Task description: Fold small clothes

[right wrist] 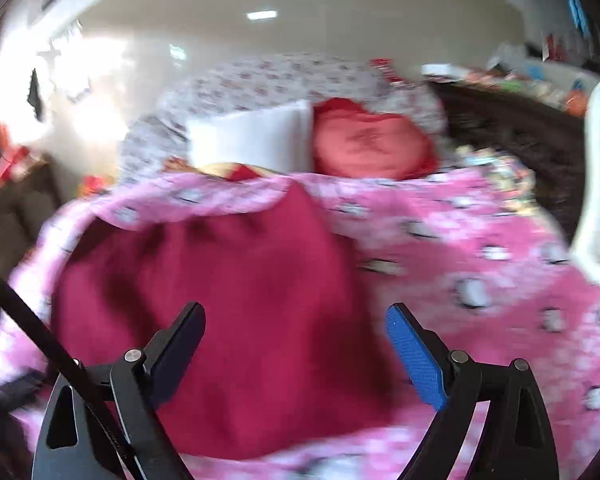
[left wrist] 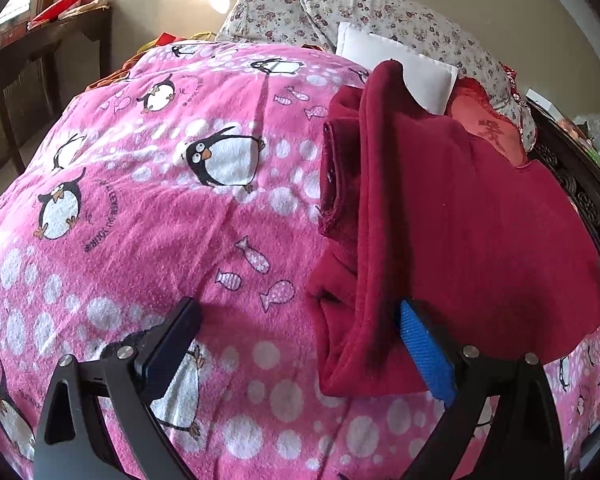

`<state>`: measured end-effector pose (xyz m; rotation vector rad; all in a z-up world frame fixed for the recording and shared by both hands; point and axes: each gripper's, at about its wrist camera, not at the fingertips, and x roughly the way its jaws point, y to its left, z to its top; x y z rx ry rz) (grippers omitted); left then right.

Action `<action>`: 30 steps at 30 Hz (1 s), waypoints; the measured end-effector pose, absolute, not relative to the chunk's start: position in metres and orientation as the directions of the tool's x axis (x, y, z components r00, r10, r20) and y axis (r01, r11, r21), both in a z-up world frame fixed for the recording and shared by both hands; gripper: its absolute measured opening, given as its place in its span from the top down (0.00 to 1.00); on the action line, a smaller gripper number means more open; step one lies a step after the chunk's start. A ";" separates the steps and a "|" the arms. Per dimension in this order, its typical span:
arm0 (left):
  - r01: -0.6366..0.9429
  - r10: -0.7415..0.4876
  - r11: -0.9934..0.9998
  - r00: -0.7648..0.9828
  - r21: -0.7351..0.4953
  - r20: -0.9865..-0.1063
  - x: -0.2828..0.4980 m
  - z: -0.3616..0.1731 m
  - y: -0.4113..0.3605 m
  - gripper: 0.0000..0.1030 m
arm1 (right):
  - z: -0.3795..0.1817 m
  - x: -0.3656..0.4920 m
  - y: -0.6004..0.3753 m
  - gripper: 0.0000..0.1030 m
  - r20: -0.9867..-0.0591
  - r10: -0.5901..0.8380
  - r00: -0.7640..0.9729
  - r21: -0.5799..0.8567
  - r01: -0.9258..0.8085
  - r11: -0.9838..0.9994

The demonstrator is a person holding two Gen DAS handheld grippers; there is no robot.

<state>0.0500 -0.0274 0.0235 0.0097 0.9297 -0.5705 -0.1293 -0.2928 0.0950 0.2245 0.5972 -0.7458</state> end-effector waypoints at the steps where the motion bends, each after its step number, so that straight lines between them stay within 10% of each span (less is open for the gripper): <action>1: 0.468 -0.460 0.852 0.461 -0.232 -0.759 0.050 0.023 -0.027 0.05 | 0.082 -0.132 -0.301 0.26 -0.614 -0.582 0.534 -0.042 0.714 0.699; 8: 0.473 -0.454 0.853 0.465 -0.220 -0.760 0.052 0.022 -0.029 0.03 | 0.073 -0.143 -0.315 0.39 -0.647 -0.537 0.542 0.062 0.738 0.672; 12: 0.471 -0.458 0.852 0.460 -0.228 -0.760 0.051 0.022 -0.028 0.03 | 0.102 -0.138 -0.285 0.23 -0.587 -0.514 0.625 0.089 0.681 0.727; 19: 0.470 -0.458 0.852 0.455 -0.231 -0.764 0.051 0.022 -0.028 0.03 | 0.094 -0.086 -0.249 0.23 -0.657 -0.275 0.702 0.200 0.514 0.834; 30: 0.473 -0.451 0.852 0.451 -0.222 -0.770 0.051 0.021 -0.030 0.00 | 0.052 -0.055 -0.216 0.15 -0.666 -0.274 0.694 0.128 0.468 0.875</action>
